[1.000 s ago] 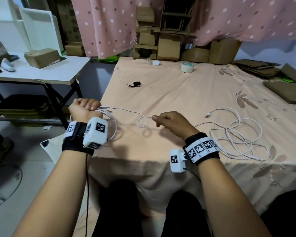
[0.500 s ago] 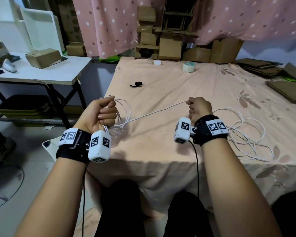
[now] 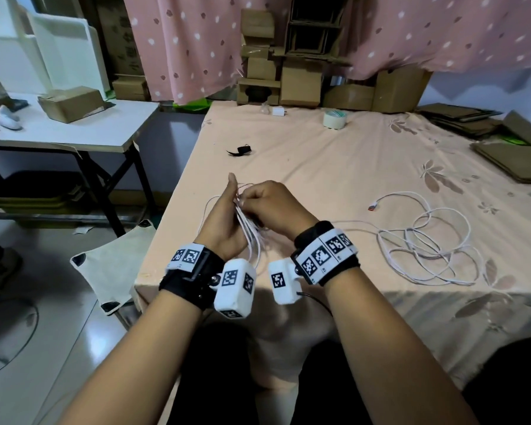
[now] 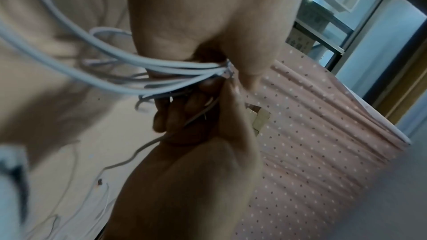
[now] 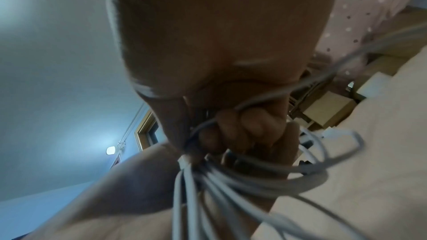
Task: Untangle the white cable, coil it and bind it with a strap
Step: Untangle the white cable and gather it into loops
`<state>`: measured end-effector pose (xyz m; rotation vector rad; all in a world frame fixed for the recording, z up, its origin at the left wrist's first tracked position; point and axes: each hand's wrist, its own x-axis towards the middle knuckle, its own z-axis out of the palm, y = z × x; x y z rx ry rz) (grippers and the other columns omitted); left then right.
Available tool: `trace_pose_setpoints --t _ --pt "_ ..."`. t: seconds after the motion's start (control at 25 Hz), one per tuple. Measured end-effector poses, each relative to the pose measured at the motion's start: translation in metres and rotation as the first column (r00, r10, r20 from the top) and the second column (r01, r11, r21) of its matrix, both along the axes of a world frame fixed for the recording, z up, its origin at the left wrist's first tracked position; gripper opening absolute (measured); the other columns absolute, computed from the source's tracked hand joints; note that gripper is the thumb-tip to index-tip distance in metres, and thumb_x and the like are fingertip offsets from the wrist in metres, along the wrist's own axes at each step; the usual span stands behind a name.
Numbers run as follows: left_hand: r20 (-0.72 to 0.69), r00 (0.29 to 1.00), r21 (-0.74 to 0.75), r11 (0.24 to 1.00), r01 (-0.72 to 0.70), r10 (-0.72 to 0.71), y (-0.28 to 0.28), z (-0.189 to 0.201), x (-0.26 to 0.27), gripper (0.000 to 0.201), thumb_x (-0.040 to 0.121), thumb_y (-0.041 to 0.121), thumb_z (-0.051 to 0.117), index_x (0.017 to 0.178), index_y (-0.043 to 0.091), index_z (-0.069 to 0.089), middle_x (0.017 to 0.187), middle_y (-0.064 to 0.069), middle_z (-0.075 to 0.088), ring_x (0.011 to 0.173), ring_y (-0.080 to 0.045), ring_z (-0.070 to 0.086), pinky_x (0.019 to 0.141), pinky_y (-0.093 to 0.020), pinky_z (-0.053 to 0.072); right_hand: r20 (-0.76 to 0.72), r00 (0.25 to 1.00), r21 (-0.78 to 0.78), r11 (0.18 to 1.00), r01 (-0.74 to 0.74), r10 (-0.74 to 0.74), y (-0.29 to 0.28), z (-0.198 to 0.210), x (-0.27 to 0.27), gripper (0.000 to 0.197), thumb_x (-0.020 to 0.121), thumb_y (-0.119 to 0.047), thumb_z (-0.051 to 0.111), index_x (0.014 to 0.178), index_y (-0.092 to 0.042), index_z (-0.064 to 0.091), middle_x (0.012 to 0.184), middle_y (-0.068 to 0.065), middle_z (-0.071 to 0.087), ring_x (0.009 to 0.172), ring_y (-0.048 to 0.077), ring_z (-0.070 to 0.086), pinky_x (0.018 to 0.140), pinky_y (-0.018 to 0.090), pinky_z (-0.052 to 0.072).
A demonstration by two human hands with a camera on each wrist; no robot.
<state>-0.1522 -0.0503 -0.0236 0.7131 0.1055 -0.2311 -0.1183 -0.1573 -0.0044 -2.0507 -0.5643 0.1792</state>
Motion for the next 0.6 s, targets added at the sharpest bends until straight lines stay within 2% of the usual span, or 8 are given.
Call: trace_pose_setpoints --t 0.08,0.12,0.2,0.28,0.32,0.4,0.48,0.6 --pt "0.027 0.999 -0.013 0.999 -0.040 0.040 0.004 0.003 -0.004 0.037 0.106 0.039 0.043 0.089 0.010 0.060 0.083 -0.010 0.072 0.081 -0.023 0.074 0.077 -0.037 0.059 -0.040 0.995 -0.045 0.995 -0.088 0.086 -0.010 -0.004 -0.006 0.028 0.087 -0.006 0.061 0.059 -0.006 0.061 0.053 0.000 0.054 0.051 0.012 0.048 0.056 0.027 0.039" --pt "0.033 0.995 -0.061 0.994 -0.095 0.097 0.007 0.002 -0.003 0.032 0.106 0.033 0.045 0.082 0.014 0.055 0.075 -0.004 0.070 0.080 -0.022 0.074 0.079 -0.039 0.057 -0.068 0.990 -0.077 0.989 -0.126 0.121 -0.016 -0.007 -0.010 0.031 0.090 -0.005 0.061 0.059 -0.011 0.061 0.053 0.000 0.057 0.050 0.012 0.050 0.053 0.026 0.040" --pt "0.033 0.983 -0.271 0.948 -0.166 0.181 0.018 0.001 0.001 0.037 0.105 0.029 0.047 0.071 0.016 0.046 0.057 0.003 0.056 0.066 -0.018 0.068 0.083 -0.037 0.055 -0.143 0.976 -0.095 0.979 -0.182 0.167 -0.029 -0.014 -0.015 0.028 0.095 -0.007 0.061 0.067 -0.008 0.063 0.061 0.013 0.062 0.054 0.021 0.055 0.050 0.026 0.045" --pt "0.050 0.978 -0.472 0.868 -0.155 0.201 0.039 0.000 0.006 0.041 0.104 0.031 0.049 0.067 0.018 0.039 0.046 0.006 0.038 0.042 -0.011 0.046 0.061 -0.026 0.051 -0.255 0.949 -0.038 0.979 -0.202 0.186 -0.044 -0.025 -0.018 0.021 0.097 -0.011 0.064 0.079 -0.001 0.065 0.069 0.022 0.063 0.057 0.027 0.058 0.054 0.029 0.051" --pt "0.084 0.974 -0.504 0.852 -0.140 0.209 0.051 0.000 0.007 0.041 0.104 0.032 0.049 0.067 0.019 0.038 0.044 0.007 0.033 0.036 -0.009 0.036 0.049 -0.021 0.043 -0.324 0.926 0.018 0.980 -0.198 0.192 -0.053 -0.031 -0.017 0.020 0.098 -0.011 0.064 0.083 0.001 0.066 0.070 0.023 0.063 0.056 0.028 0.058 0.056 0.031 0.052" --pt "0.142 0.960 -0.461 0.875 -0.152 0.241 0.072 0.002 0.007 0.042 0.104 0.035 0.047 0.066 0.019 0.041 0.041 0.007 0.030 0.032 -0.007 0.028 0.038 -0.019 0.029 -0.458 0.869 0.142 0.981 -0.133 0.185 -0.070 -0.040 -0.011 0.019 0.097 -0.009 0.064 0.084 0.005 0.067 0.065 0.020 0.060 0.051 0.026 0.054 0.056 0.032 0.048" --pt "0.164 0.955 -0.425 0.891 -0.158 0.248 0.088 0.007 0.007 0.042 0.104 0.036 0.048 0.065 0.018 0.047 0.040 0.007 0.030 0.030 -0.006 0.027 0.034 -0.019 0.022 -0.518 0.854 0.097 0.995 -0.001 0.051 -0.085 -0.044 0.000 0.018 0.094 -0.006 0.068 0.082 0.007 0.067 0.065 0.019 0.059 0.048 0.022 0.046 0.050 0.029 0.039" --pt "0.161 0.977 -0.235 0.967 -0.096 0.136 0.095 0.016 0.001 0.041 0.099 0.042 0.052 0.065 0.020 0.054 0.039 0.008 0.030 0.031 -0.006 0.021 0.033 -0.016 0.016 -0.386 0.853 -0.217 0.933 0.286 -0.351 -0.099 -0.037 0.027 0.021 0.090 -0.012 0.073 0.079 0.005 0.072 0.062 0.014 0.062 0.042 0.016 0.041 0.047 0.025 0.031"
